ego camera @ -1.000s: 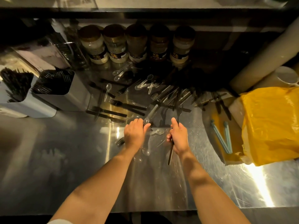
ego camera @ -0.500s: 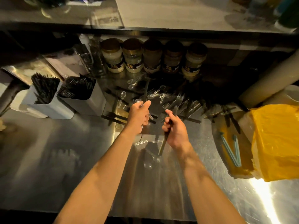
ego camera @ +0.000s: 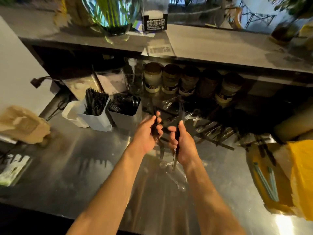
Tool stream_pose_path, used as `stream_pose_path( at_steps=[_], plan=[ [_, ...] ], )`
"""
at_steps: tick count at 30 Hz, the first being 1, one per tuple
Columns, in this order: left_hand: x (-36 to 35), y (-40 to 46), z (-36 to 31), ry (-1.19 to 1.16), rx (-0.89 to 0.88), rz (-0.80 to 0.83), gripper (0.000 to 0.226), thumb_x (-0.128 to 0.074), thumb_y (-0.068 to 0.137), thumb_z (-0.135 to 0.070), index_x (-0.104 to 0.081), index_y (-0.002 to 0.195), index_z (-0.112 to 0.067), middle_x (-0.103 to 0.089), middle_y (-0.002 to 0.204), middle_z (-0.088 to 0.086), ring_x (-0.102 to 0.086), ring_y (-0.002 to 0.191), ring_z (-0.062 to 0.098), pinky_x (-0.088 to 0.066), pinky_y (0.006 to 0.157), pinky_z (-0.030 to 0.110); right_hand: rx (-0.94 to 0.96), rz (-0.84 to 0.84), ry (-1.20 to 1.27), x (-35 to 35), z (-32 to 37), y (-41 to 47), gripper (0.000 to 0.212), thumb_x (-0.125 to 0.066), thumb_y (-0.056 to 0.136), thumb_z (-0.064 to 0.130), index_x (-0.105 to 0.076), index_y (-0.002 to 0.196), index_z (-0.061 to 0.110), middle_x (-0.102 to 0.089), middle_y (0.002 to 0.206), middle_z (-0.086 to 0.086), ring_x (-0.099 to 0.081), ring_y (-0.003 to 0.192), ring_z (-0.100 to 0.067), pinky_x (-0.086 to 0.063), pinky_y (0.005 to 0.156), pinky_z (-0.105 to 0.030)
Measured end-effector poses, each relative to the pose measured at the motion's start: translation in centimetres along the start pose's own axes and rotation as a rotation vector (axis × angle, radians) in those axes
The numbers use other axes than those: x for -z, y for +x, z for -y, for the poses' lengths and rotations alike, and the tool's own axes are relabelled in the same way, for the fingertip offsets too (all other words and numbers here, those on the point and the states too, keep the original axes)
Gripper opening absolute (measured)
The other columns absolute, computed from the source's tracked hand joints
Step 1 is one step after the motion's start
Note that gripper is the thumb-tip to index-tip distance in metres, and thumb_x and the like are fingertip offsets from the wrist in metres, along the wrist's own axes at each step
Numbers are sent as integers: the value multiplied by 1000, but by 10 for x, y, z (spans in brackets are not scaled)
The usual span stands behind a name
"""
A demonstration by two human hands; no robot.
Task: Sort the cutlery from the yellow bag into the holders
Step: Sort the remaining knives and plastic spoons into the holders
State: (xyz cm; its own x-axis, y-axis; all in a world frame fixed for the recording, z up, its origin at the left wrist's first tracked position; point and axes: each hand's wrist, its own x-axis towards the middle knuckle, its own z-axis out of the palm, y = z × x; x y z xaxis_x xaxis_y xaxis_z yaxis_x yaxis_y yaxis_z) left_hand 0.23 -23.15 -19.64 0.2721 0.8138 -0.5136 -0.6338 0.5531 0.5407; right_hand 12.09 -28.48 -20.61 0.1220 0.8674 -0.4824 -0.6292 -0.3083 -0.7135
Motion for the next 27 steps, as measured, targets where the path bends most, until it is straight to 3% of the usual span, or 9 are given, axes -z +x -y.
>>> stream_pose_path(
  at_steps=[3,6,9,15,18,22,27],
  plan=[
    [15,-10,-30,68,-57,-10,24,-38,106,-15,-59,96,-15,-54,61,-5,-38,39,4,-30,34,15,22,161,19,-30,-12,2,27,-40,107,23,-59,119,7,-40,54,4,-26,37,-3,-20,32,-15],
    [31,-18,-56,134,-79,-25,20,-41,106,-23,-57,95,-17,-44,57,-7,-30,34,4,-22,31,15,-74,195,38,-60,-19,2,26,-39,106,29,-60,118,17,-42,57,3,-26,39,-3,-17,32,-15],
    [47,-27,-81,156,-88,-26,24,-44,105,-33,-57,95,-16,-39,52,-8,-26,32,3,-18,29,15,-124,207,40,-91,-27,5,32,-38,105,35,-62,116,16,-46,57,3,-27,39,-4,-19,32,-16],
    [73,-34,-131,242,-95,-24,25,-47,104,-36,-56,93,-16,-35,51,-7,-24,32,3,-15,31,13,143,191,59,-151,-32,14,27,-37,105,3,-61,118,3,-66,79,-6,-58,65,-12,-48,58,-21],
    [80,-34,-150,310,-123,-53,23,-52,102,-35,-57,90,-16,-35,54,-6,-23,34,4,-15,32,14,256,151,55,-175,-23,24,32,-39,100,-6,-60,123,6,-64,83,-4,-47,57,-10,-35,52,-21],
    [88,-28,-168,433,-135,-69,20,-63,97,-33,-58,87,-16,-31,55,-6,-22,37,5,-13,36,16,293,77,64,-204,-15,40,32,-42,100,-1,-58,126,12,-54,71,1,-28,50,-8,-19,45,-21],
    [92,-23,-176,581,-100,-39,26,-64,95,-38,-63,89,-12,-28,54,-6,-22,39,7,-14,37,19,393,-33,139,-226,-4,54,17,-49,105,22,-65,109,20,-54,64,4,-38,50,-6,-25,45,-20]
  ],
)
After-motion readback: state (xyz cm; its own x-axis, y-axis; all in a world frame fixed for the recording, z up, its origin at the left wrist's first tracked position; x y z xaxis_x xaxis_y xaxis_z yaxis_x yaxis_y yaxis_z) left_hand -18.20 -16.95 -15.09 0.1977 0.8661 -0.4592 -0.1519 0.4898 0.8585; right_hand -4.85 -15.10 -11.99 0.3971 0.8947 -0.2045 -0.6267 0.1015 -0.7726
